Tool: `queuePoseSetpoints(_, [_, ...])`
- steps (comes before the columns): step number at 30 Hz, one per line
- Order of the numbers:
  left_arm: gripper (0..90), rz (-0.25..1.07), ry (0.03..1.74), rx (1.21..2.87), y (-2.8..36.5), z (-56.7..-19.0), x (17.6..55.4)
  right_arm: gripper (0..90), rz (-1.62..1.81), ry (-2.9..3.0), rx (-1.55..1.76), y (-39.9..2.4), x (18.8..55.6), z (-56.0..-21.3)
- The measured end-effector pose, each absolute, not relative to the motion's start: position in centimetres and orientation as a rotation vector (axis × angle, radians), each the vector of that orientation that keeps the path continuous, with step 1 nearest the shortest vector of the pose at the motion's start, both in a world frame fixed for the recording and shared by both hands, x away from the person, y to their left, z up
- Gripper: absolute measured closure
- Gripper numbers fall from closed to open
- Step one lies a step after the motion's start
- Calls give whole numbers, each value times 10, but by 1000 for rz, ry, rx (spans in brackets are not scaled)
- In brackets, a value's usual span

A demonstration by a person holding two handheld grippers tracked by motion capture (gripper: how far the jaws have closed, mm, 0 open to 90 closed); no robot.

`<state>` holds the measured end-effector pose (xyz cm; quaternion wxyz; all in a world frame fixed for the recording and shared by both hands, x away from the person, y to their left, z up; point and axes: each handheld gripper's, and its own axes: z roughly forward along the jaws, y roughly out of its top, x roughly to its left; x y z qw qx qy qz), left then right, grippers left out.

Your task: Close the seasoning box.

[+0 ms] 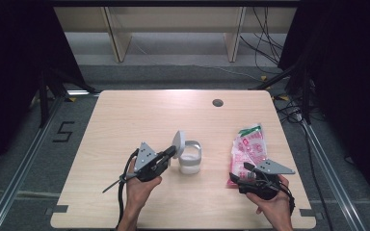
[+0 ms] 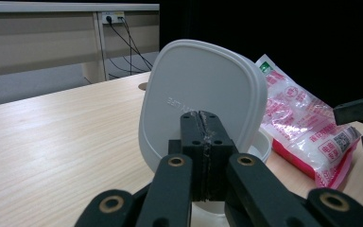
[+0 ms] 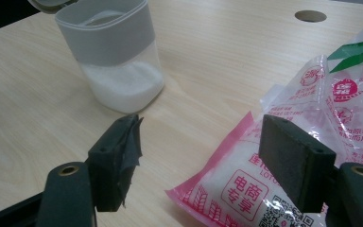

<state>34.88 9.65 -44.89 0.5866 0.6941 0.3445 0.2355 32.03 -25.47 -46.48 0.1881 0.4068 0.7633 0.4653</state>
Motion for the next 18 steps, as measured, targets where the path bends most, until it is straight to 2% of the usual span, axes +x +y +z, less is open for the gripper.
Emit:
queuePoseSetpoints(8, [870, 545, 808, 1620, 95, -447, 345, 311, 1300, 2148, 1155, -255, 319, -464])
queuePoseSetpoints(12, [829, 542, 807, 1609, 98, -445, 344, 311, 1303, 2150, 1146, -255, 319, -464])
queuePoseSetpoints(16, [763, 530, 802, 1598, 101, -443, 341, 311, 1311, 2142, 1142, -255, 319, -465])
queuePoseSetpoints(18, [667, 510, 823, 1595, 103, -444, 338, 310, 1314, 2141, 1158, -254, 318, -464])
